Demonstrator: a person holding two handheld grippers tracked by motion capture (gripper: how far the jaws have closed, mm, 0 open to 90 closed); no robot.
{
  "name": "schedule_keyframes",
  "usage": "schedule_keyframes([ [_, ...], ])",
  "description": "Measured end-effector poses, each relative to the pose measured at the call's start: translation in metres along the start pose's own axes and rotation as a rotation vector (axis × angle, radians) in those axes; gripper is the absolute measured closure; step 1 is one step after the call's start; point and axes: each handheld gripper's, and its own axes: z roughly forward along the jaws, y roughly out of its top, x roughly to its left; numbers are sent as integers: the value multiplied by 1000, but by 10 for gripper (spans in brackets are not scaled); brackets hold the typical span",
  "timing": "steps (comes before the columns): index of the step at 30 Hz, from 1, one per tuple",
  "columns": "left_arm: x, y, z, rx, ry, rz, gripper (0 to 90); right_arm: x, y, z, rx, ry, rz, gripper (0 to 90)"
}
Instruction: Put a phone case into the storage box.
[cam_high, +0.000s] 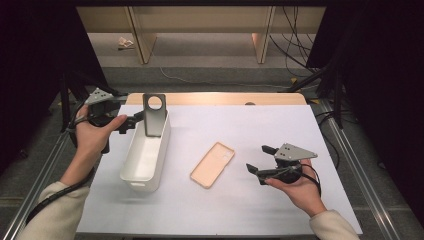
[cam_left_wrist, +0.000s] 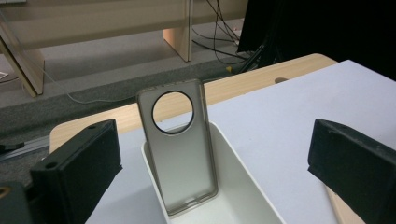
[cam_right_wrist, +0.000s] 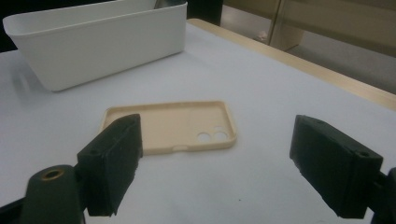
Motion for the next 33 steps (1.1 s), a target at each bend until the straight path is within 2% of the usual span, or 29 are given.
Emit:
schedule_keyframes([
  [4, -9, -9, -9, -15, -20, 11, 10, 0, 1, 0, -3, -2, -2, 182],
  [9, -25, -27, -22, -53, -66, 3, 7, -1, 0, 0, -3, -3, 2, 183],
  [12, -34, -39, -30, -71, -83, -19, 17, -1, 0, 0, -5, -3, 4, 182],
  [17, -42, -48, -36, -61, -93, 0, 21, -1, 2, 0, -13, -10, 3, 178],
  [18, -45, -52, -39, -72, -85, 17, 21, -2, 3, 0, -18, -12, 6, 177],
  [21, -48, -58, -41, -68, -101, 27, 14, -2, 3, 0, -21, -12, 9, 177],
  [33, -60, -75, -44, -55, -131, 67, 7, -5, 2, -1, -24, -16, 15, 177],
])
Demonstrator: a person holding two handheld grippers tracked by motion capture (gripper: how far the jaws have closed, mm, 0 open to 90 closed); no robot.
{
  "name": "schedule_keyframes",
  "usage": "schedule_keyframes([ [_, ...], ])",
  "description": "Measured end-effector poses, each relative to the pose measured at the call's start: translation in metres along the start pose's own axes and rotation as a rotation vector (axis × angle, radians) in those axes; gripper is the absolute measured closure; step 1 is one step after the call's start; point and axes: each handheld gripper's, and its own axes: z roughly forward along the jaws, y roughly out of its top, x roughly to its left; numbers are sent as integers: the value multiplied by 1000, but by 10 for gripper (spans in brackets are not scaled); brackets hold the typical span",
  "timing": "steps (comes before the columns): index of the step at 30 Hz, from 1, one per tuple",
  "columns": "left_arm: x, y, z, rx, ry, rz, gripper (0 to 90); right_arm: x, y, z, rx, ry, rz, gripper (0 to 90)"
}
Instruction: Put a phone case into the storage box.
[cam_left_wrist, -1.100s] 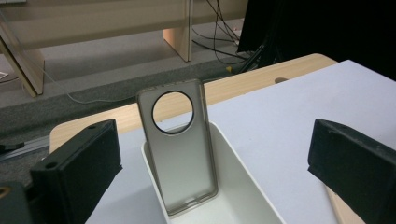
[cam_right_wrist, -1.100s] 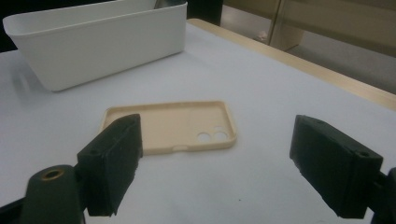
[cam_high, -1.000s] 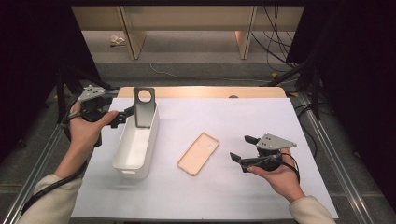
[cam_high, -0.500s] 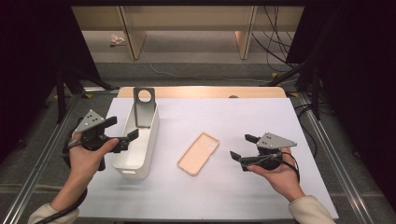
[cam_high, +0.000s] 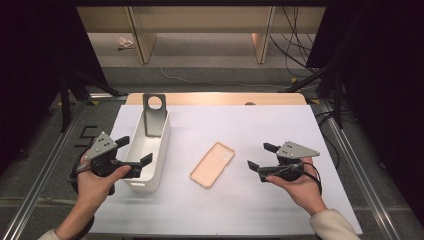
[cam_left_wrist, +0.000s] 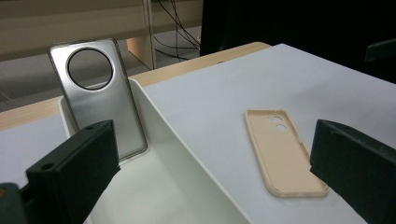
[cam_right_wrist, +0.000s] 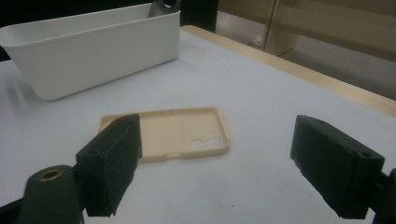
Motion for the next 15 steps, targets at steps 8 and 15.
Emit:
schedule_keyframes([
  [8, -3, -7, -2, 6, 1, 24, 0, -2, 0, 0, -3, -8, 4, 177],
  [15, -4, -9, -3, 7, 3, 32, 0, -1, 3, 1, -14, -8, 2, 177],
])
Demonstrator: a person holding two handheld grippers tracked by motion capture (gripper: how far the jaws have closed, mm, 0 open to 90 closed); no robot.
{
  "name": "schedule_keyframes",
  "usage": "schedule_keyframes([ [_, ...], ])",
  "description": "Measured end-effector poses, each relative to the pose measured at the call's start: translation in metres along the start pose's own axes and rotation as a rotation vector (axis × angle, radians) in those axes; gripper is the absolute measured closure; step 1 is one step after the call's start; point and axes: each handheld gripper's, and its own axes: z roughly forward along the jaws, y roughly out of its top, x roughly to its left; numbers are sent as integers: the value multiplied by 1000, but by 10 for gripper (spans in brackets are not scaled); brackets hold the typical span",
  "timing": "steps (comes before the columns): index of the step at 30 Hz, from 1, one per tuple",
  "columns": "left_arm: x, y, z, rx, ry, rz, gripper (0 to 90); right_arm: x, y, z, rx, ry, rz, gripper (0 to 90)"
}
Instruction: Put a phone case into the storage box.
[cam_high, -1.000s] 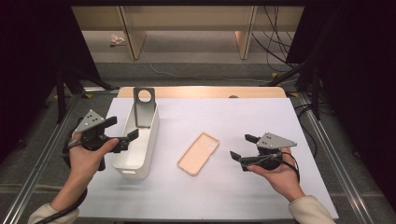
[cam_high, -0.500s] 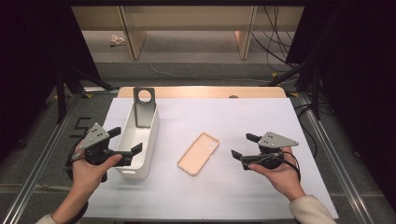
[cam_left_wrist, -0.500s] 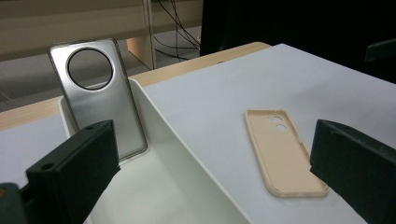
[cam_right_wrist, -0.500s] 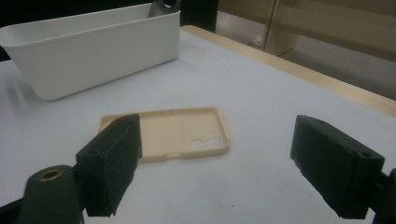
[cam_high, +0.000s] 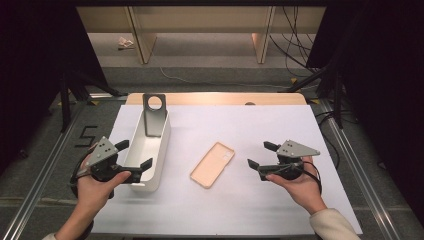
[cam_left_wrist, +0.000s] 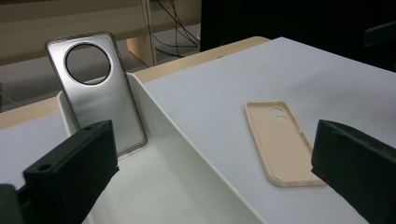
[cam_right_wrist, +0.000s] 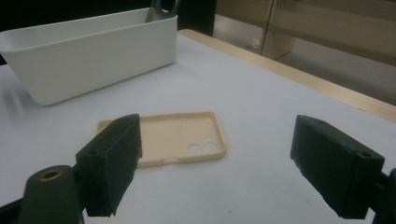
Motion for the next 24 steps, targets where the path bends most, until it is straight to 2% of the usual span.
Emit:
schedule_keyframes([
  [8, 1, -1, 1, 0, -4, 4, 0, -1, 3, 4, -10, 0, 5, 177],
  [24, 4, 0, 1, -8, 1, -19, 0, 2, 6, 9, -7, 14, -6, 174],
])
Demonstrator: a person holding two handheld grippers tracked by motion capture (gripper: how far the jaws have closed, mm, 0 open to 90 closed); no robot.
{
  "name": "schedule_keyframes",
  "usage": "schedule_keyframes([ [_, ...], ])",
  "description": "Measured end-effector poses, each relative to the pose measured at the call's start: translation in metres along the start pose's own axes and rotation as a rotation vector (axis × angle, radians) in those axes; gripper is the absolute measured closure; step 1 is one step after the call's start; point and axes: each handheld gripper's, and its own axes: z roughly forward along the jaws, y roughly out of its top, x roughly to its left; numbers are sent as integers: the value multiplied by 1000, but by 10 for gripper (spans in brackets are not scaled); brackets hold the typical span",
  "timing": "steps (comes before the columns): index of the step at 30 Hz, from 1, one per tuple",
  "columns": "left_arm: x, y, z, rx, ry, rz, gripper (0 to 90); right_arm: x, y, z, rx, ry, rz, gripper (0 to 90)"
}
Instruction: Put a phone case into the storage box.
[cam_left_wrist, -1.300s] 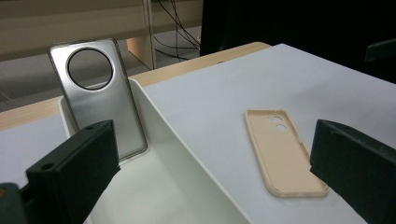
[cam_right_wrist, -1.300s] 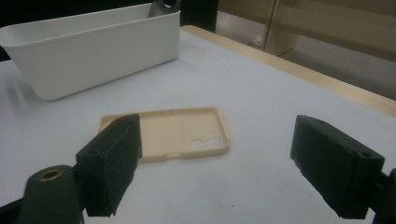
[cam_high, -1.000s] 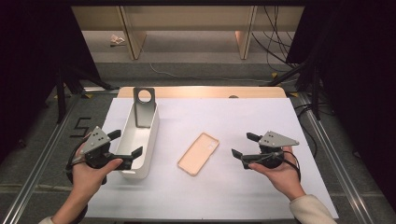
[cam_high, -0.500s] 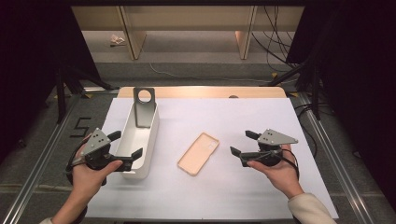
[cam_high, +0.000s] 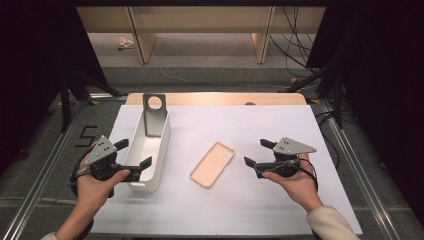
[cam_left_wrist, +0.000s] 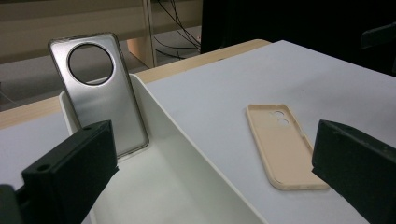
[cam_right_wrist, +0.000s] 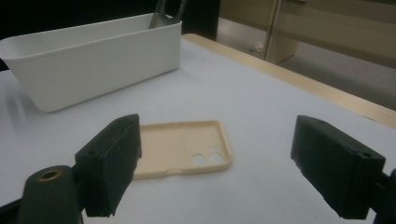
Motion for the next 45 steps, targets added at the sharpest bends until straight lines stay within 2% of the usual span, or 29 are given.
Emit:
schedule_keyframes([
  [4, 0, -2, 0, 8, 3, -2, 0, 4, 2, 4, 4, 16, -14, 192],
  [7, 0, -3, 0, 13, 5, -6, 0, 8, 4, 6, -2, 37, -29, 268],
  [10, 0, -3, 0, 15, 3, -16, 0, 14, 6, 10, -2, 69, -39, 389],
  [14, 0, -4, 0, 17, 9, -15, 0, 21, 11, 14, 6, 116, -46, 592],
  [17, 0, -5, 0, 19, 10, -18, 0, 24, 14, 16, 21, 138, -36, 766],
  [20, 1, -5, 0, 19, 15, -19, 0, 30, 18, 20, 46, 147, -32, 890],
  [25, 1, -4, 1, 17, 14, -21, 2, 37, 23, 30, 90, 159, -25, 900],
  [29, 1, -3, 2, 14, 10, -21, 4, 52, 24, 53, 188, 197, -28, 900],
  [34, 1, -4, 2, 21, 8, -19, 5, 66, 24, 76, 259, 226, -41, 900],
  [45, 0, -4, 3, 21, 5, -15, 5, 85, 12, 106, 411, 247, -51, 900],
])
